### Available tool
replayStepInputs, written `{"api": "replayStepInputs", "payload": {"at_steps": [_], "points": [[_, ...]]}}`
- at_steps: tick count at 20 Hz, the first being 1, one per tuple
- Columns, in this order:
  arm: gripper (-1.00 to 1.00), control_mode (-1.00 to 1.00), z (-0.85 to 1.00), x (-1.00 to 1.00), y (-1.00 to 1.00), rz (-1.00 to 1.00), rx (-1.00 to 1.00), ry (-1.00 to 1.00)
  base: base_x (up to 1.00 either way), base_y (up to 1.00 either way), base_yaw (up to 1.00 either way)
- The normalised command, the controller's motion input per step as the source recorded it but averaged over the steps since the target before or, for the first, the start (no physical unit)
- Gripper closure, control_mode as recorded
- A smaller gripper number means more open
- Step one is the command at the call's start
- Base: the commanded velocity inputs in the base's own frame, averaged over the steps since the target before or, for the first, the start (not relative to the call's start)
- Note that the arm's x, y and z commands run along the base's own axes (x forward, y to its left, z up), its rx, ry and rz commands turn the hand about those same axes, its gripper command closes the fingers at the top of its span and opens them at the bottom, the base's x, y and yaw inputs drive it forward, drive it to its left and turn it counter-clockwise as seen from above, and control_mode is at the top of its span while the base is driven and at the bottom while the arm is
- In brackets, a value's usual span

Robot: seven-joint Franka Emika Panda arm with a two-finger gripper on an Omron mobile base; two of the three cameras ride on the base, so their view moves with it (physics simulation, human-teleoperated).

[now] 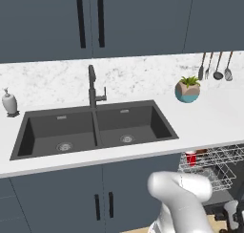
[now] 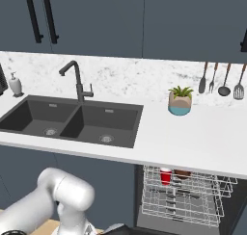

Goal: Pick up the cup and bowl from the counter, place them in the dishwasher, and close the dishwasher door.

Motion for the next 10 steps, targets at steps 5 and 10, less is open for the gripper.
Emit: {"api": "replayStepInputs", "payload": {"at_steps": [5, 10], "points": [[-1.00, -1.00, -0.11, 0.93, -0.01, 0.07, 0.06, -0.08, 0.00, 0.00, 0.00], [-1.00, -1.00, 0.21, 1.00, 0.00, 0.15, 0.22, -0.21, 0.00, 0.00, 0.00]]}}
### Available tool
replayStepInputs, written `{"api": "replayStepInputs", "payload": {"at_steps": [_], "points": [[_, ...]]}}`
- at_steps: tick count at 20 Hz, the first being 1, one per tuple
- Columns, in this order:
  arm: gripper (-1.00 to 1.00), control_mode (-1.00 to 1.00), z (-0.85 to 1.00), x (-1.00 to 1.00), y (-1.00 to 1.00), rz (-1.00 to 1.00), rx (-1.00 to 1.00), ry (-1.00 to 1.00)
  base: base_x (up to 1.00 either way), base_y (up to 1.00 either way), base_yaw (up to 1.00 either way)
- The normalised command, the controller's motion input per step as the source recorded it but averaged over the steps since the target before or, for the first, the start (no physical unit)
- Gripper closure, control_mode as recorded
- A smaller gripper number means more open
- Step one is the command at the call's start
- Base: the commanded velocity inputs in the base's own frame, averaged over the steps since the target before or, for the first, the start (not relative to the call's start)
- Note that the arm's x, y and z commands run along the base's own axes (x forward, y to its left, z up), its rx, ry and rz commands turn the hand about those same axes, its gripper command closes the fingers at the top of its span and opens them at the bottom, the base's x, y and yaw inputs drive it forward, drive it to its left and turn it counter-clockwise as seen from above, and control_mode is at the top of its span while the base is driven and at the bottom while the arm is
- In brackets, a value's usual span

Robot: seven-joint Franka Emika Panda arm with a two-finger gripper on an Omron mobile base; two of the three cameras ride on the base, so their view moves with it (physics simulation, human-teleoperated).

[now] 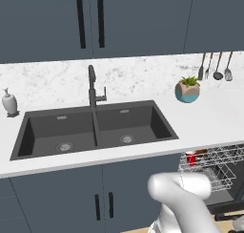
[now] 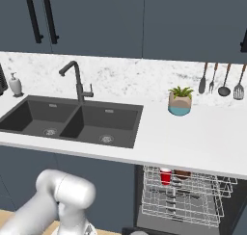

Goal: Pick up the cup and bowl from the counter, place them in the dishwasher, and close the dishwasher door.

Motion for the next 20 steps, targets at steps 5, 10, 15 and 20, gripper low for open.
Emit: {"api": "replayStepInputs", "payload": {"at_steps": [5, 10, 15, 20], "points": [[-1.00, -1.00, 0.47, 1.00, 0.00, 0.22, 0.31, -0.26, 0.00, 0.00, 0.00], [-1.00, -1.00, 0.60, 1.00, 0.00, 0.28, 0.33, -0.28, 0.00, 0.00, 0.00], [-1.00, -1.00, 0.58, 1.00, 0.00, 0.22, 0.31, -0.38, 0.00, 0.00, 0.00], [-1.00, -1.00, 0.20, 1.00, 0.07, 0.13, 0.21, -0.31, 0.00, 0.00, 0.00]]}}
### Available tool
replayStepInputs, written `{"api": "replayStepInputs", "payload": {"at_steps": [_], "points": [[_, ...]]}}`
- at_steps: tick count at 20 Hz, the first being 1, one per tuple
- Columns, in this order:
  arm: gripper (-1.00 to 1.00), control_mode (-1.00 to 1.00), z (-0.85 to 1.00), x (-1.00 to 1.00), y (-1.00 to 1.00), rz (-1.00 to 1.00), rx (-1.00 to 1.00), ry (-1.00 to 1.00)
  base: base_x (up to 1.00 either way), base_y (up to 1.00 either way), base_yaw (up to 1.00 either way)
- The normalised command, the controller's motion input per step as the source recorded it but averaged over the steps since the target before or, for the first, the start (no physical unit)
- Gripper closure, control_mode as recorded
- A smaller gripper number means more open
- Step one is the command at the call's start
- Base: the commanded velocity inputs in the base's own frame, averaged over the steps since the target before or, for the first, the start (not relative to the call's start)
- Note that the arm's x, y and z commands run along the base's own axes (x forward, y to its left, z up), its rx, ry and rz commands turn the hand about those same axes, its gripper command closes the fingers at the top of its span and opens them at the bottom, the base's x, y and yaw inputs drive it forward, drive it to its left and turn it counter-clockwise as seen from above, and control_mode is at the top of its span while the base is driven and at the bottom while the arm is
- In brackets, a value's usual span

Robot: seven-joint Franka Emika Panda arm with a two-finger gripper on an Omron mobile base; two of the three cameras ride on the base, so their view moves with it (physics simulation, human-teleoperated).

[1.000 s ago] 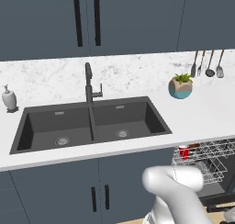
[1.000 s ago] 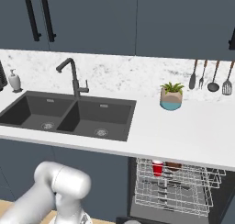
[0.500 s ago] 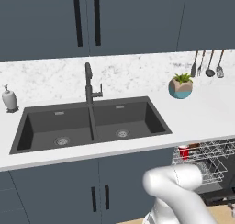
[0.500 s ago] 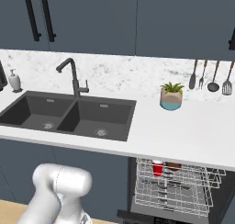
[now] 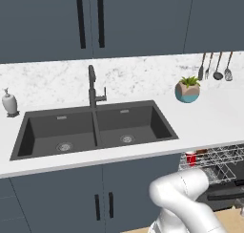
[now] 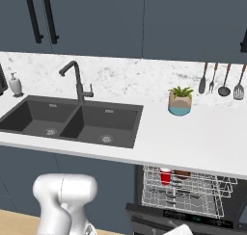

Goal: Pick up the cup and bowl from the counter, place them in the dishwasher, and close the dishwasher door.

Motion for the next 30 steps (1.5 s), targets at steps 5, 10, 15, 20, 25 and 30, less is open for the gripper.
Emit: {"api": "replayStepInputs", "payload": {"at_steps": [5, 10, 15, 20, 25, 30], "points": [[-1.00, -1.00, 0.27, 1.00, 0.48, 0.01, 0.11, -0.25, 0.00, 0.00, 0.00], [-1.00, -1.00, 0.26, 1.00, 0.85, -0.12, 0.01, -0.15, 0.00, 0.00, 0.00], [-1.00, -1.00, 0.08, 1.00, 0.74, -0.18, 0.00, -0.04, 0.00, 0.00, 0.00], [-1.00, -1.00, 0.00, 1.00, 0.59, -0.17, 0.00, 0.00, 0.00, 0.00, 0.00], [-1.00, -1.00, 0.00, 1.00, 0.36, -0.14, 0.00, 0.03, 0.00, 0.00, 0.00], [-1.00, -1.00, -0.10, 1.00, 0.08, -0.07, 0.00, 0.12, 0.00, 0.00, 0.00]]}}
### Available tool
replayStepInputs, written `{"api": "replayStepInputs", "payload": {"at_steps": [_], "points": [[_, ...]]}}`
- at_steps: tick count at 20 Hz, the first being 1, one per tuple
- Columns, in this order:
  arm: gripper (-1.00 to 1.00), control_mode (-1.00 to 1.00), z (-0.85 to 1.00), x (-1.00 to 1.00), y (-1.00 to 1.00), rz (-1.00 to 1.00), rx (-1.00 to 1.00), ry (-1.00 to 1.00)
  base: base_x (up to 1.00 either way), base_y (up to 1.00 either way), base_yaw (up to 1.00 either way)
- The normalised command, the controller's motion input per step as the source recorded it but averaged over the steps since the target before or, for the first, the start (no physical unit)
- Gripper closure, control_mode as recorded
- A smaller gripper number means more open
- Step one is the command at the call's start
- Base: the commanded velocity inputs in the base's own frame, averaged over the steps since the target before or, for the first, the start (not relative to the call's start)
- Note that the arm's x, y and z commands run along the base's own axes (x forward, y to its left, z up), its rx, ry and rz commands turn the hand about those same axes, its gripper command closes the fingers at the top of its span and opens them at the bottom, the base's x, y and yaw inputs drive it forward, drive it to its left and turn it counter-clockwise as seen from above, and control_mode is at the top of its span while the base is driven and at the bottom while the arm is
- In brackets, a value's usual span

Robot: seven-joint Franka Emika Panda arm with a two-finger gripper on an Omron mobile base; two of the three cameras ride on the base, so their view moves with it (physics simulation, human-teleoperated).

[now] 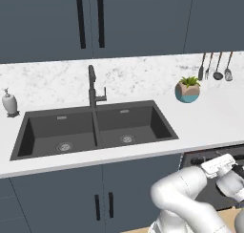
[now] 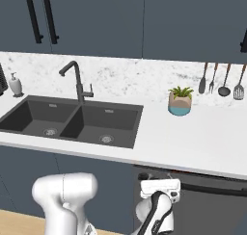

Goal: Pick up the cup and bowl from the counter, place them in the dishwasher, and close the dishwasher door.

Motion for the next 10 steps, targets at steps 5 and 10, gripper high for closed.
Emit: {"api": "replayStepInputs", "payload": {"at_steps": [5, 10], "points": [[-1.00, -1.00, -0.39, 1.00, 0.03, -0.02, 0.00, 0.13, 0.00, 0.00, 0.00], [-1.00, -1.00, -0.57, 1.00, 0.04, 0.00, 0.00, 0.11, 0.00, 0.00, 0.00]]}}
